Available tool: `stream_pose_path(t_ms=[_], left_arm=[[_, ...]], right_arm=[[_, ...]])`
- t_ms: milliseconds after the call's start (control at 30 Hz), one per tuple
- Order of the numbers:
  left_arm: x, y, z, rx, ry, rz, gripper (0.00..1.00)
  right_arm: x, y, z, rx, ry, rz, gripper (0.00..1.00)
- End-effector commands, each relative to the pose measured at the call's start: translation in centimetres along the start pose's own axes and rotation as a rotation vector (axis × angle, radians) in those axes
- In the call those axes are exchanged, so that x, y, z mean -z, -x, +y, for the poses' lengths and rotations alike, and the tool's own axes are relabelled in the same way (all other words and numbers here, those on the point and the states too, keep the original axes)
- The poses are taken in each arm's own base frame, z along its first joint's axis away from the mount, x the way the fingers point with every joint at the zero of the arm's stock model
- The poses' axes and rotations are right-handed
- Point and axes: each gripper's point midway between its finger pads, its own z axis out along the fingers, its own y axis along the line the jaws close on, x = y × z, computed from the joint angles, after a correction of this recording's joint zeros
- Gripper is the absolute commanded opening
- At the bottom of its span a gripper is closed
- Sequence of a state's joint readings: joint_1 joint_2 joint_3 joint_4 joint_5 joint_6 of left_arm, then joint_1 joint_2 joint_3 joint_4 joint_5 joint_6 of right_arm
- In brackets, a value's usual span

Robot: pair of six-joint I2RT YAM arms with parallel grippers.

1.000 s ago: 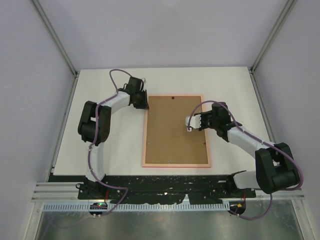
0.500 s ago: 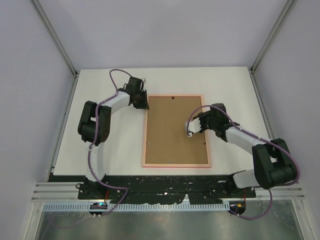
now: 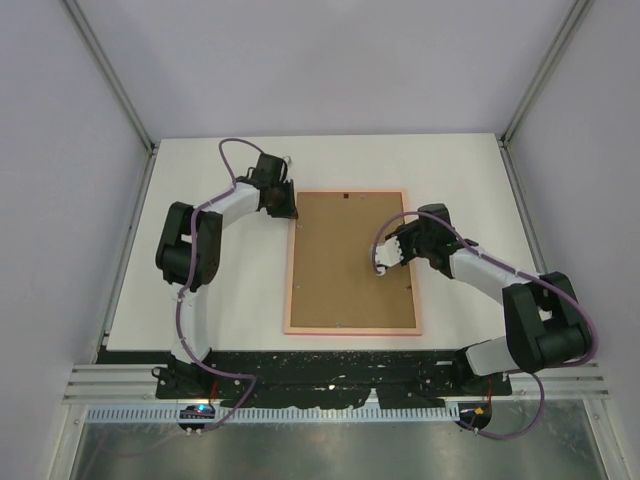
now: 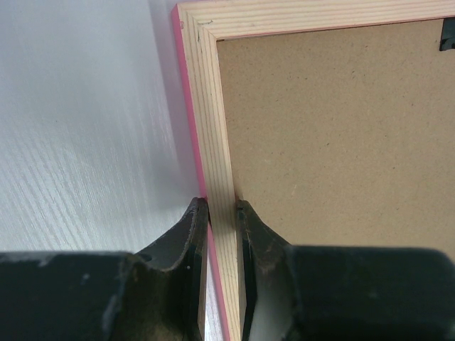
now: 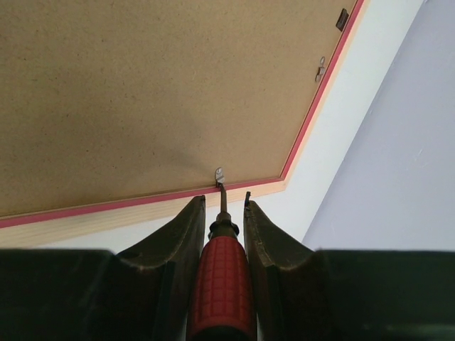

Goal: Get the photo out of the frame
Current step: Release the photo frame item from the photo frame.

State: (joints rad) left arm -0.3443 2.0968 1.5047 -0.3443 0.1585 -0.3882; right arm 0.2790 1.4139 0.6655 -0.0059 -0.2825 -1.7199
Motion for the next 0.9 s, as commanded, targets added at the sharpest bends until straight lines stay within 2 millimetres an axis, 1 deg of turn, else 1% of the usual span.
stream_pose_path(t_ms=[0,167,367,533,600,667,700,733,867], left_arm=[[0.7,0.0,-0.1,-0.015,-0.015,0.001,0.0],[0.8,0.0,-0.1,-0.015,-0.014,-0.001,0.0],[0.7,0.0,-0.1,-0.015,-0.014,0.0,0.0],[0.8,0.0,-0.1,-0.015,-0.014,-0.001,0.0],[0.7,0.0,-0.1,-0.015,-0.014,-0.001,0.0],[0.7,0.0,-0.1,-0.015,-0.014,0.0,0.0],[0.8,0.0,-0.1,-0.015,-0.014,-0.001,0.0],[0.7,0.0,-0.1,-0.016,-0.014,0.0,0.0],[0.7,0.0,-0.1,-0.018,-0.014,0.0,0.0]], right_arm=[[1.4,0.1,-1.5,-0.048,0.007,0.006,0.08],[1.7,0.1,-2.1,-0.054,0.008,0.009,0.08],[1.9,0.4,-1.5,-0.061,0.036,0.003,0.08],[1.7,0.3,-1.8,-0.054,0.029,0.015,0.08],[1.4,0.0,-2.3,-0.03,-0.007,0.033,0.07],[1.2,-0.5,-2.3,0.017,-0.031,0.058,0.08],[1.0,-0.6,-1.9,0.036,-0.037,0.067,0.08],[0.9,-0.8,-2.3,0.066,-0.058,0.078,0.08],[0.5,-0.7,-1.6,0.089,-0.059,0.076,0.08]])
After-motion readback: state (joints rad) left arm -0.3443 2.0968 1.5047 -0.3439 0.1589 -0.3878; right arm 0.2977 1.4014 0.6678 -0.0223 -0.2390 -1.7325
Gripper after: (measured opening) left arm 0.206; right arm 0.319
